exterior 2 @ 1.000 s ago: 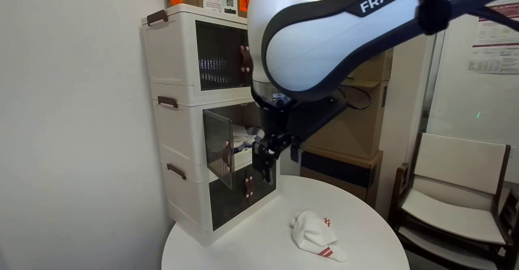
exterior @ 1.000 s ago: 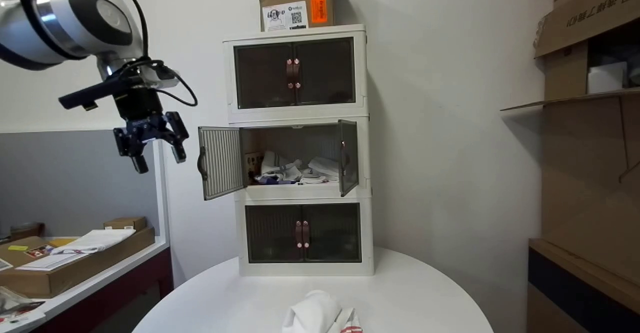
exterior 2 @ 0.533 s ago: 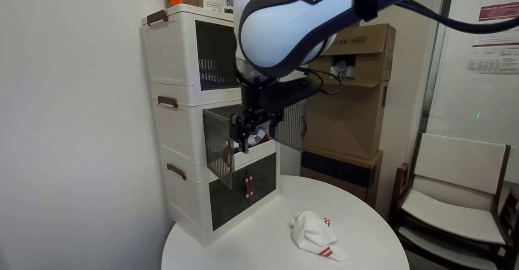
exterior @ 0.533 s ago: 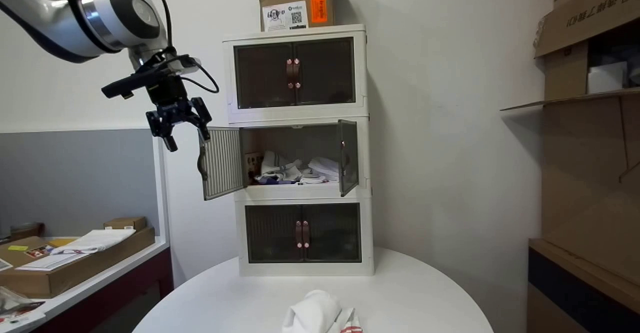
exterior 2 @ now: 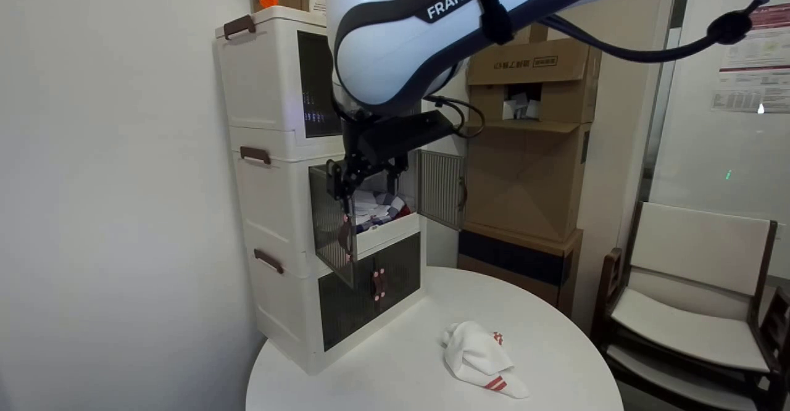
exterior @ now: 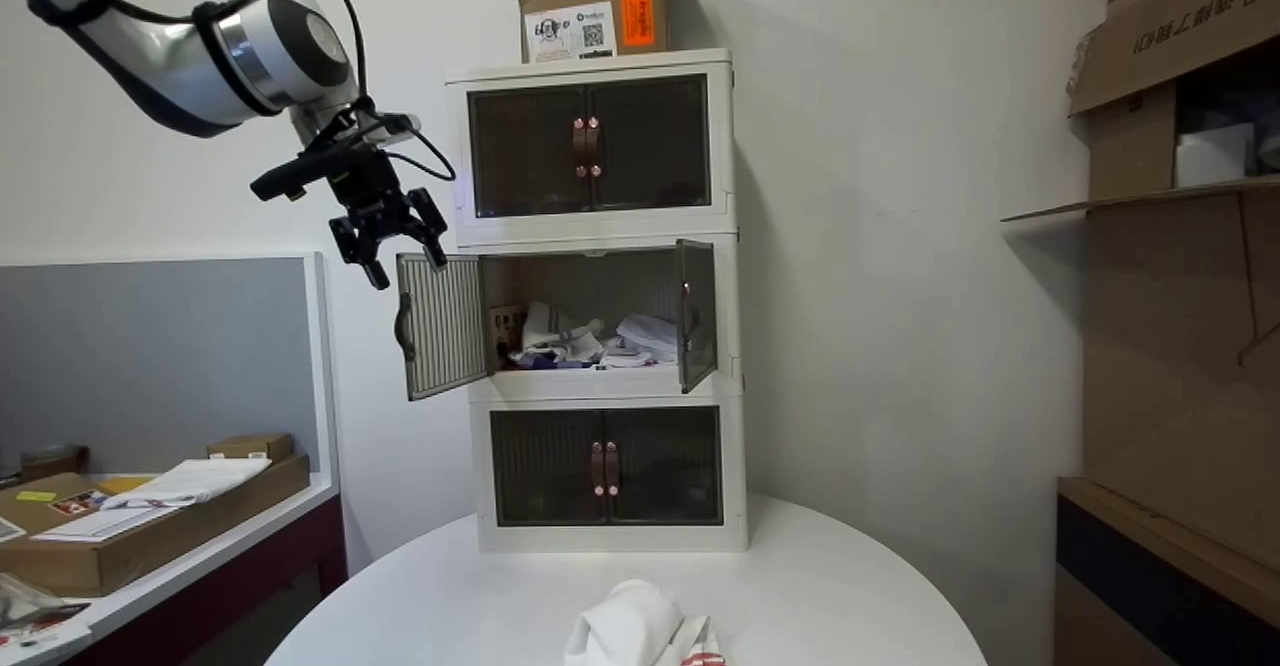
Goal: Close the middle left and right cabinet doors
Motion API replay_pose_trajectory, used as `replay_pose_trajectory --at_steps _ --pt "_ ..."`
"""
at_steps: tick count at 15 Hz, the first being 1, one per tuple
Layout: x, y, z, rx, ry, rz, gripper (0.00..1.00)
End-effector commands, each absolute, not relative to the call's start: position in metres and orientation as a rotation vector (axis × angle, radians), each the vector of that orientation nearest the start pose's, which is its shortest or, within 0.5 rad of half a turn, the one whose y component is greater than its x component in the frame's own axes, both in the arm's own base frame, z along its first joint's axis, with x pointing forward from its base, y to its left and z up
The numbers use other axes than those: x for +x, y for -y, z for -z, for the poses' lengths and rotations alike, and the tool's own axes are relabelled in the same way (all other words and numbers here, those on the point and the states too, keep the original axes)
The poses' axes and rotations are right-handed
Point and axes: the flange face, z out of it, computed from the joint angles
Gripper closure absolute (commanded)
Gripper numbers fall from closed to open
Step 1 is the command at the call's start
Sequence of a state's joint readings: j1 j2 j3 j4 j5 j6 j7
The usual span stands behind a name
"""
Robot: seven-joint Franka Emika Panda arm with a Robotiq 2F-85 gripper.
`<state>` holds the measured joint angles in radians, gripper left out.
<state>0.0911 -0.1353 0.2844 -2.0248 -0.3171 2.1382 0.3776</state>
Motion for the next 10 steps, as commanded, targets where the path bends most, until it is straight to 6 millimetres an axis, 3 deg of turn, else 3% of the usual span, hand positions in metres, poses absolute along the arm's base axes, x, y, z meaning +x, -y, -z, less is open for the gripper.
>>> replay_pose_trajectory --at_steps 1,5,10 --pt "0.526 -0.206 -0.538 -3.27 0.14 0.629 0.0" --pt "0.536 -0.213 -0.542 -3.235 0.036 0.675 0.0" --pt "0.544 -0.198 -0.538 -3.332 -0.078 0.824 0.0"
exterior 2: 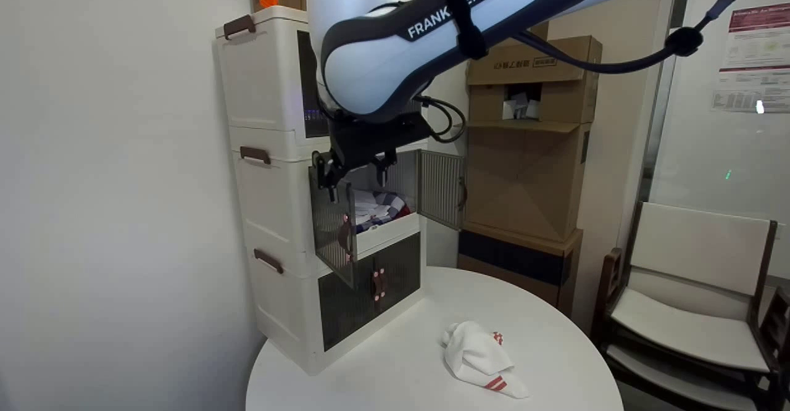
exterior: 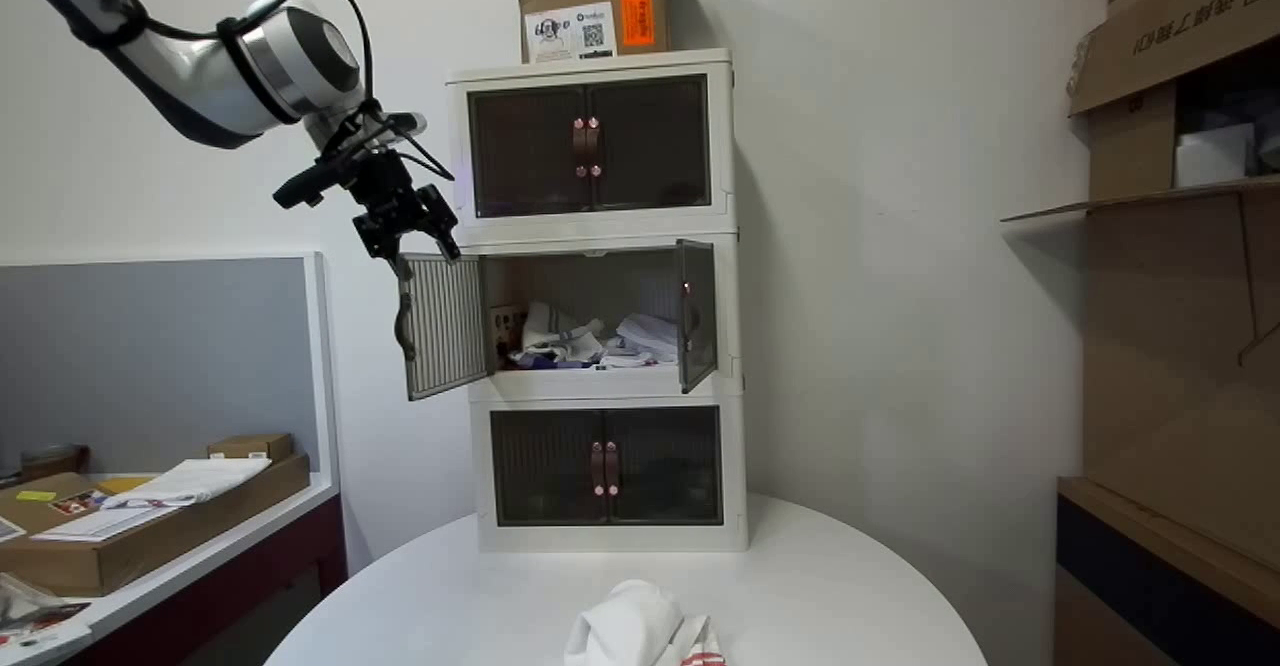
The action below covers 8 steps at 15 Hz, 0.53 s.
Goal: Close the middle left and right cabinet doors
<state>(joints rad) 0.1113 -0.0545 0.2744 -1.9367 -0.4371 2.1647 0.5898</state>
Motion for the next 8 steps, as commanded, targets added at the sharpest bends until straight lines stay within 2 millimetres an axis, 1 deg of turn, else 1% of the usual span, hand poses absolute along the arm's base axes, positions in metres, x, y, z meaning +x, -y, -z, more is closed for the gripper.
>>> replay_pose_trajectory --at_steps 1,4,8 --pt "0.545 -0.194 -0.536 -3.356 -0.093 0.855 0.0" --pt "0.545 -0.179 -0.523 -3.451 -0.118 0.932 0.0" --pt "0.539 -0.16 -0.51 -3.522 -0.175 0.938 0.0"
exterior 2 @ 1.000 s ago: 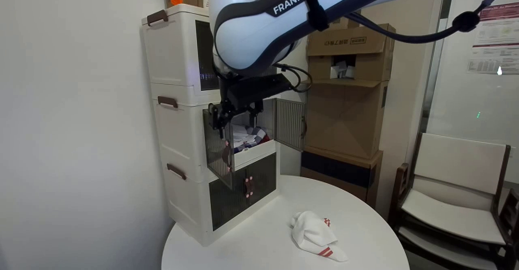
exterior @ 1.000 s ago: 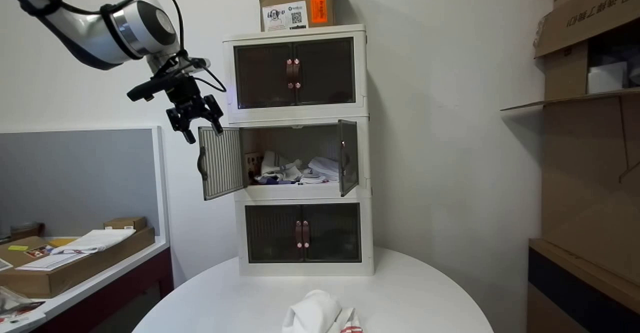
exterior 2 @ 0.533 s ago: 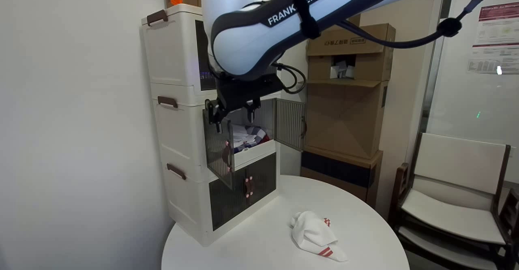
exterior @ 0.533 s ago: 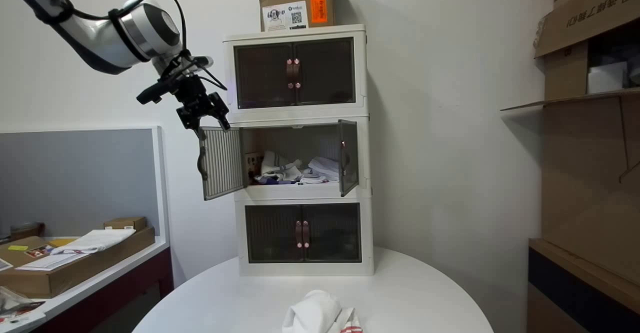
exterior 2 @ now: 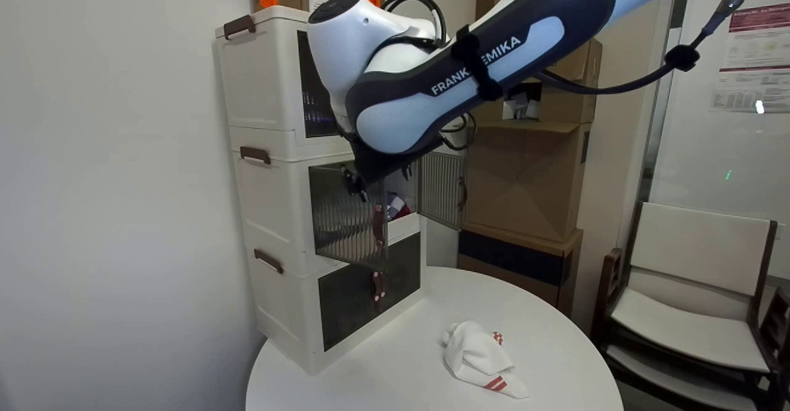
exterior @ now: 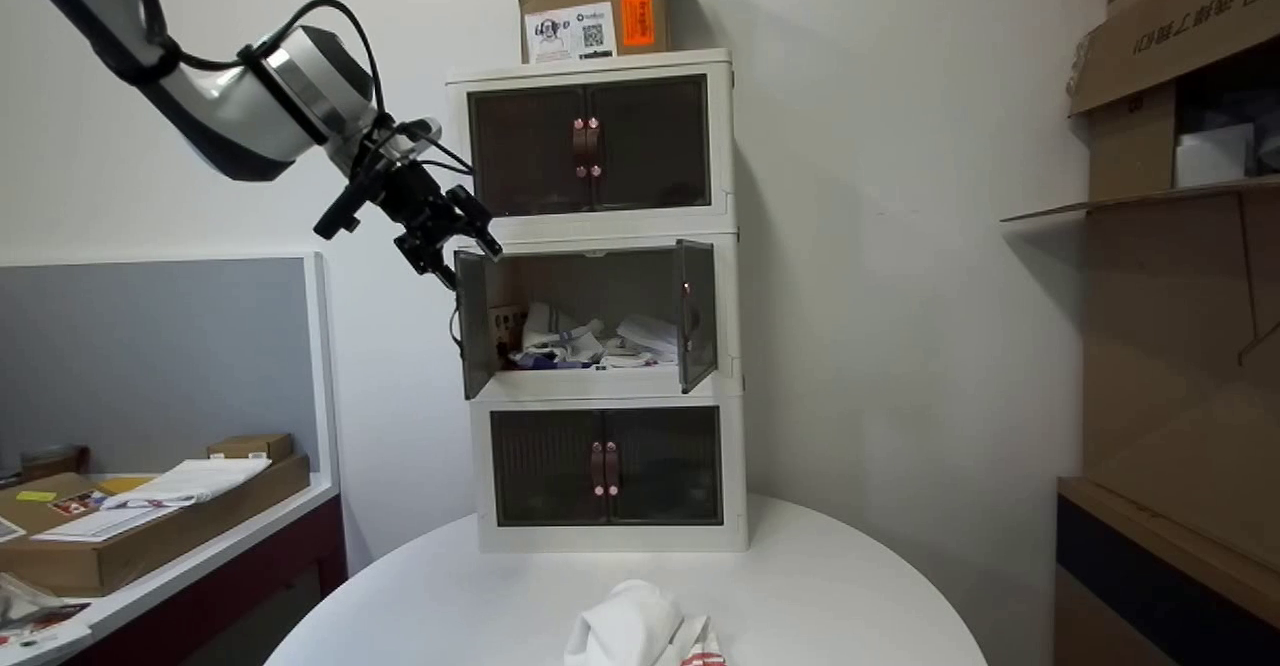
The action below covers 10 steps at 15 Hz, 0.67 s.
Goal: Close the middle left and right cabinet doors
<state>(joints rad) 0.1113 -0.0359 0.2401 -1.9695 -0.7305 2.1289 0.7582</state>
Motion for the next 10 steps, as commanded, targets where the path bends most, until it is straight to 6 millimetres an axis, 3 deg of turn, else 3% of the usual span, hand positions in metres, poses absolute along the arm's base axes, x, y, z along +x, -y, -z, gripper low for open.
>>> replay_pose_trajectory --at_steps 1,5,8,10 --pt "0.538 -0.155 -0.509 -3.534 -0.199 0.932 0.0" --pt "0.533 -0.128 -0.514 -3.578 -0.468 0.983 0.0" --pt "0.531 -0.113 -0.522 -3.506 -0.714 0.97 0.0" --pt "0.534 -0.106 -0.522 -3.441 -0.788 1.013 0.0"
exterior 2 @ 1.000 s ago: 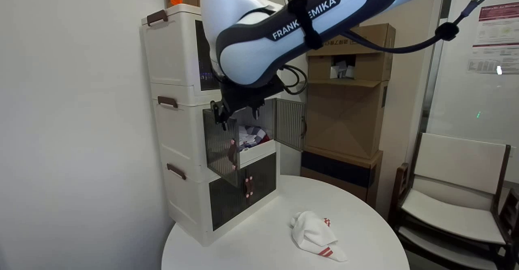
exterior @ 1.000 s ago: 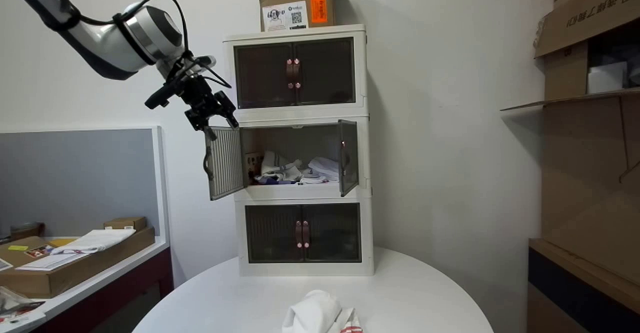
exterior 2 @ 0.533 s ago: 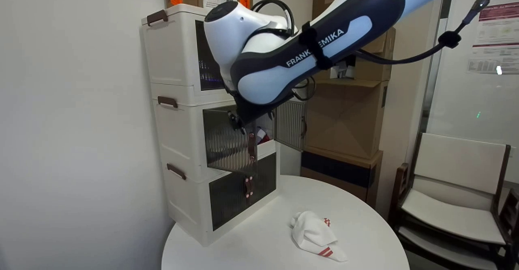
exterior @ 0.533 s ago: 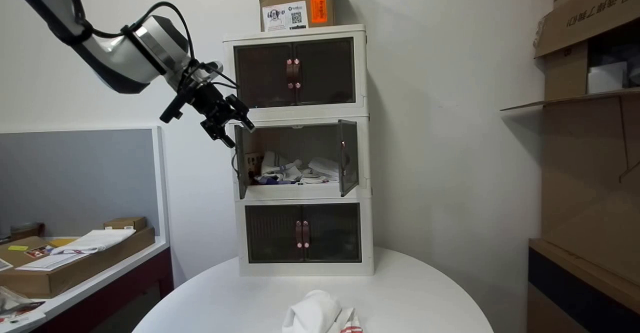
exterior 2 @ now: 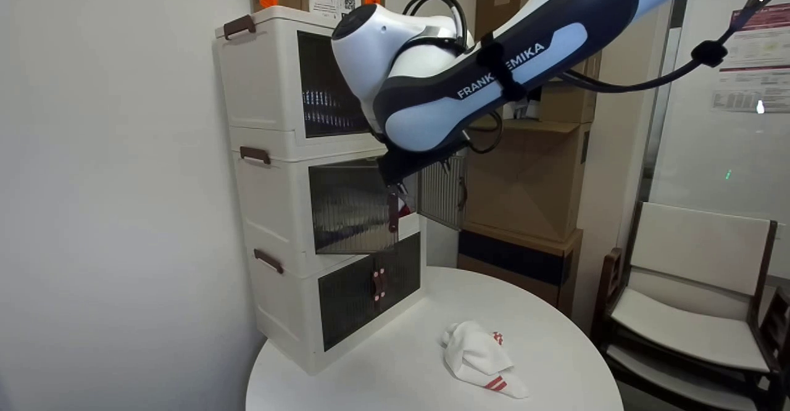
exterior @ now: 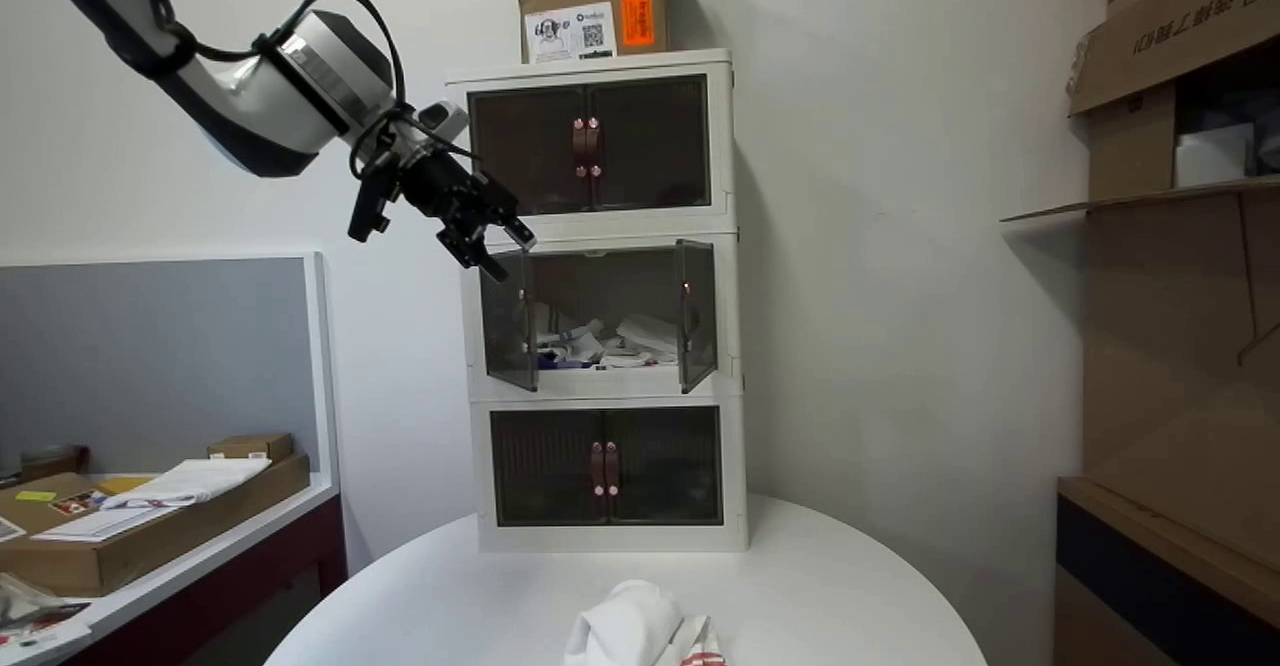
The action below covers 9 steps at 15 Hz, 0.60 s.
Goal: Close the middle left and right cabinet doors
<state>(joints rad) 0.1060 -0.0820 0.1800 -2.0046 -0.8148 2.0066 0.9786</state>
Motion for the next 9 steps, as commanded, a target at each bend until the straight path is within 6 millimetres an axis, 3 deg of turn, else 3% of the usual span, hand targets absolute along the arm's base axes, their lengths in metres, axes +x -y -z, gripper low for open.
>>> replay_pose_trajectory --at_steps 1,4,9 --pt "0.537 -0.103 -0.523 2.452 0.59 -0.764 0.0" --pt "0.544 -0.108 -0.521 2.525 0.598 -0.808 0.0" --pt "0.522 -0.175 -0.495 2.808 0.321 -0.804 0.0"
